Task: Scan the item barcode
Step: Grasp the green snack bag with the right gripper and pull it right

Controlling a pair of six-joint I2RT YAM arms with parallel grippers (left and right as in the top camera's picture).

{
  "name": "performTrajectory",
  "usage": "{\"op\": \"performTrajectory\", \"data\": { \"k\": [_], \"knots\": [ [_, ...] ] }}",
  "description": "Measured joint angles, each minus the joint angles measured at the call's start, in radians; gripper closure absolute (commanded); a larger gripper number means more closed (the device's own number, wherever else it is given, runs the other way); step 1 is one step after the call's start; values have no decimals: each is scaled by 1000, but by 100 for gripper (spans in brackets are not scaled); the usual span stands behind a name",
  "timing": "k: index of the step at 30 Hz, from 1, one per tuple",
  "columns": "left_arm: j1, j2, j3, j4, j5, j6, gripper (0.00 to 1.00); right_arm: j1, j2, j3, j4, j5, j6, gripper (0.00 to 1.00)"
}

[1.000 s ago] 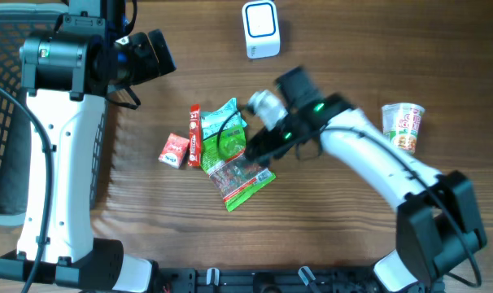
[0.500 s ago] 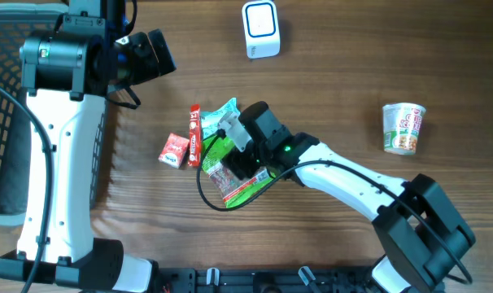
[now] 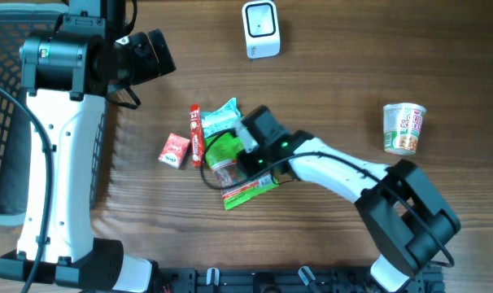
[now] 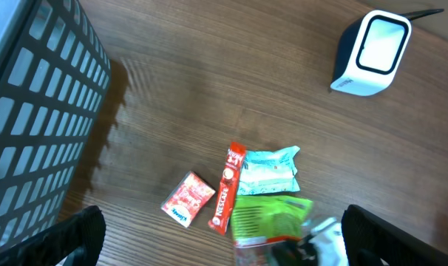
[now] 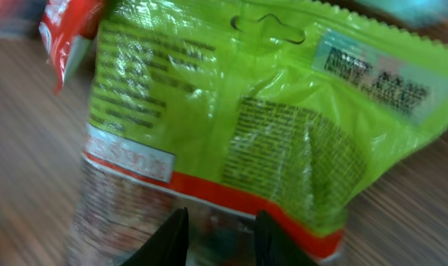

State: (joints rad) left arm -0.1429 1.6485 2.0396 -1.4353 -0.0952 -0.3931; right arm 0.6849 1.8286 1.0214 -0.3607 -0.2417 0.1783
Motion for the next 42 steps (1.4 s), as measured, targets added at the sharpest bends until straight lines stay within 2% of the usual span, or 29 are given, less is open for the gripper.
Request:
{"op": "performTrajectory", "data": {
  "k": [3,8,9,11,14,18,20,26,31,35,42],
  "knots": [
    [0,0,0,0,0,0,0,-87,-23,0,-119,9,45,73],
    [0,0,0,0,0,0,0,-234,-34,2,-299,69,120,72],
    [0,0,0,0,0,0,0,-264,-35,2,-326,76,134,68],
    [0,0,0,0,0,0,0,-319,-35,1,-360,82,139,54],
    [0,0,0,0,0,0,0,-400,-40,2,-385,39,67,35],
    [0,0,0,0,0,0,0,-435,-71,18,-469,-5,-48,21],
    [0,0,0,0,0,0,0,-435,-109,49,-491,-13,-97,2],
    [0,0,0,0,0,0,0,-435,-242,102,-475,84,-221,0],
    [0,0,0,0,0,0,0,-435,-214,39,-309,139,-358,0],
    [0,0,0,0,0,0,0,-435,-146,-27,-262,88,-456,0],
    [0,0,0,0,0,0,0,-437,-84,-63,-266,33,-469,1]
  ]
}}
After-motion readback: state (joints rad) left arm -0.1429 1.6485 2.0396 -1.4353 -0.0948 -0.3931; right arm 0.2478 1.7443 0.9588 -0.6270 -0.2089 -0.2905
